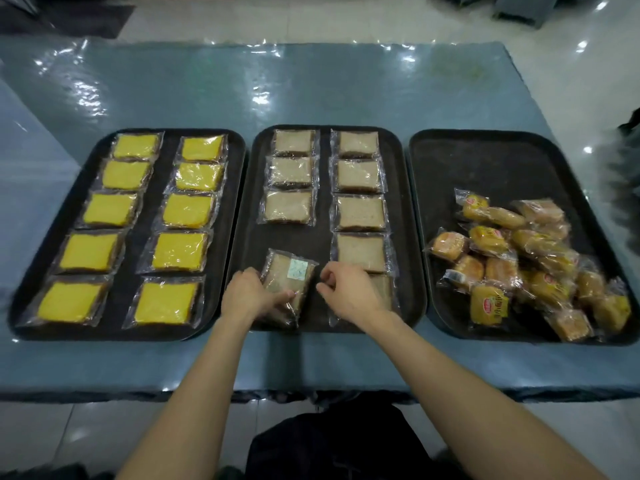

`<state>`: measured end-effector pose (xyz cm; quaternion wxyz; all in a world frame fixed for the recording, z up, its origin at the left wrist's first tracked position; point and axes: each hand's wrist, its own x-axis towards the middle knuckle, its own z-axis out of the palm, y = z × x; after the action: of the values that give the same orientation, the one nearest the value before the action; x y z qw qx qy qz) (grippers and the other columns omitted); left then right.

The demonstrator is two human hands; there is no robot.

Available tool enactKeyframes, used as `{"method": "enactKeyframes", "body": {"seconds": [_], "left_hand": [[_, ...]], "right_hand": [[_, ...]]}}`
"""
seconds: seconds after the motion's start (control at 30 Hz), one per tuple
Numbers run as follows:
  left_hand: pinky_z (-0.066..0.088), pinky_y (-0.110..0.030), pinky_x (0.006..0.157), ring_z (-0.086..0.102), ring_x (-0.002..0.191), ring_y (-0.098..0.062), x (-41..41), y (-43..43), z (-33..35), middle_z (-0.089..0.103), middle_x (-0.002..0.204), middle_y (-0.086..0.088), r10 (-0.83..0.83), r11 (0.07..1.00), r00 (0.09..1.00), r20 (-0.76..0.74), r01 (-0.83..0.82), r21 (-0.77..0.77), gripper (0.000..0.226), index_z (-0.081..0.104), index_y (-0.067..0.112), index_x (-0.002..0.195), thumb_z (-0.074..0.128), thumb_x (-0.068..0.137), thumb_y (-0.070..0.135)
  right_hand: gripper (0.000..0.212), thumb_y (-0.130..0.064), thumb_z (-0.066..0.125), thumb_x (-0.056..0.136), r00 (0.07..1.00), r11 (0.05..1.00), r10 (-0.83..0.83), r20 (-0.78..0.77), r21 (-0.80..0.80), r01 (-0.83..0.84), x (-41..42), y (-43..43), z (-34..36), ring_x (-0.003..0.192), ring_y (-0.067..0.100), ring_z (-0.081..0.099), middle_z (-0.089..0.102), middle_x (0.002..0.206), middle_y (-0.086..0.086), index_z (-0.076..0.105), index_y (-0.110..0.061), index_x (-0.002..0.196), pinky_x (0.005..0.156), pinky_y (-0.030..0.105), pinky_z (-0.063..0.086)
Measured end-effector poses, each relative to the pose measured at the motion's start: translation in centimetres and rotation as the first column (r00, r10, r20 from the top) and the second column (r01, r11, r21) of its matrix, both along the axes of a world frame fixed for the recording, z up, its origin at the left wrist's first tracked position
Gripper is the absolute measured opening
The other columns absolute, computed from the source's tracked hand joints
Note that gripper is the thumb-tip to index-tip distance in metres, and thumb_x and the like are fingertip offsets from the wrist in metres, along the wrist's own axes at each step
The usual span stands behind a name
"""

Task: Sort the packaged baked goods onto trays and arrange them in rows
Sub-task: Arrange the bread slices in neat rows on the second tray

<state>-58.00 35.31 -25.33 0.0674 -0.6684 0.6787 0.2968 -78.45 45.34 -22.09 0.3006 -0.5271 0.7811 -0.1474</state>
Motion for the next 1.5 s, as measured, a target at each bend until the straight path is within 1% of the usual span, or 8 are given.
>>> {"method": "enactKeyframes", "body": {"seconds": [0.17, 0.3, 0.43, 0.87, 1.03, 1.2, 1.33, 1.5], "left_hand": [[0.058, -0.041, 0.091, 0.068, 0.104, -0.023, 2.1, 0.7, 1.3, 0.069, 0.114, -0.001, 0.067, 0.995, 0.975, -0.212, -0.049, 0.092, 0.075, 0.060, 0.017, 0.121, 0.096, 0.072, 0.060], [0.056, -0.037, 0.077, 0.068, 0.090, -0.018, 3.8, 1.3, 1.7, 0.071, 0.113, -0.004, 0.310, 0.942, 0.799, -0.515, -0.185, 0.280, 0.056, 0.061, 0.018, 0.123, 0.090, 0.088, 0.050], [0.060, -0.041, 0.075, 0.066, 0.081, -0.020, 4.2, 2.3, 1.6, 0.072, 0.111, -0.019, 0.454, 0.889, 0.644, -0.616, -0.284, 0.358, 0.038, 0.060, 0.013, 0.131, 0.080, 0.101, 0.023], [0.055, -0.026, 0.062, 0.069, 0.075, -0.010, 7.3, -2.3, 4.4, 0.081, 0.100, 0.008, -0.026, 0.998, 0.936, -0.350, 0.042, 0.036, 0.033, 0.084, 0.031, 0.110, 0.055, 0.109, 0.014], [0.057, -0.048, 0.102, 0.071, 0.115, -0.023, 5.7, -2.7, 4.2, 0.076, 0.126, 0.000, -0.121, 0.976, 0.985, -0.122, 0.095, -0.196, 0.029, 0.078, 0.030, 0.125, 0.053, 0.112, 0.028], [0.065, -0.056, 0.095, 0.079, 0.110, -0.041, 3.2, -2.0, 7.7, 0.079, 0.120, -0.023, 0.636, 0.756, 0.409, -0.655, -0.158, 0.635, 0.066, 0.066, 0.001, 0.131, 0.053, 0.109, 0.062], [0.070, -0.045, 0.075, 0.079, 0.092, -0.030, 2.3, -1.6, 7.9, 0.072, 0.126, -0.031, 0.608, 0.789, 0.368, -0.704, -0.179, 0.588, 0.026, 0.065, 0.000, 0.135, 0.058, 0.113, 0.012], [0.069, -0.047, 0.083, 0.080, 0.084, -0.028, 3.9, -2.4, 6.2, 0.078, 0.112, -0.016, 0.528, 0.848, 0.385, -0.757, -0.208, 0.487, 0.032, 0.066, 0.023, 0.140, 0.053, 0.114, 0.009]], "right_hand": [[0.055, -0.053, 0.083, 0.088, 0.972, 0.976, -0.168, 0.164, 0.169, 0.140, 3.5, -3.1, 0.0, 0.064, 0.024, 0.075, 0.078, 0.096, 0.011, 0.053, -0.016, 0.117, 0.048, 0.035, 0.058], [0.102, -0.064, 0.096, 0.066, 0.955, 0.957, -0.240, 0.176, 0.210, 0.201, 4.6, -4.2, -0.5, 0.112, 0.032, 0.074, 0.073, 0.127, 0.012, 0.050, -0.009, 0.139, 0.090, 0.043, 0.063], [0.065, -0.039, 0.098, 0.077, 0.898, 0.944, -0.314, 0.309, 0.203, 0.261, 3.3, -4.3, 0.8, 0.114, 0.027, 0.071, 0.072, 0.123, 0.005, 0.064, -0.012, 0.125, 0.095, 0.039, 0.057], [0.023, -0.018, 0.086, 0.091, 0.884, 0.945, -0.212, 0.416, -0.144, 0.294, 0.5, -4.8, 3.9, 0.098, 0.011, 0.070, 0.072, 0.101, -0.011, 0.074, -0.022, 0.110, 0.078, 0.029, 0.059], [0.027, -0.016, 0.083, 0.093, 0.955, 0.950, -0.085, 0.283, -0.266, 0.163, 1.8, -4.5, 3.9, 0.099, 0.004, 0.069, 0.073, 0.105, -0.016, 0.077, -0.027, 0.117, 0.090, 0.039, 0.065], [0.026, -0.010, 0.073, 0.098, 0.966, 0.755, 0.210, -0.149, -0.603, -0.257, 2.8, -4.0, 2.9, 0.100, 0.019, 0.067, 0.069, 0.111, -0.003, 0.075, -0.018, 0.123, 0.087, 0.039, 0.059], [0.031, -0.015, 0.075, 0.095, 0.861, 0.654, 0.427, -0.277, -0.562, -0.506, 3.4, -3.1, 1.9, 0.113, 0.024, 0.067, 0.070, 0.122, 0.002, 0.075, -0.013, 0.125, 0.103, 0.040, 0.057], [0.045, -0.038, 0.073, 0.102, 0.979, 0.899, -0.052, 0.198, -0.418, 0.132, 2.9, -2.6, 1.7, 0.120, 0.010, 0.061, 0.060, 0.134, -0.008, 0.062, -0.020, 0.141, 0.102, 0.031, 0.054]]}}
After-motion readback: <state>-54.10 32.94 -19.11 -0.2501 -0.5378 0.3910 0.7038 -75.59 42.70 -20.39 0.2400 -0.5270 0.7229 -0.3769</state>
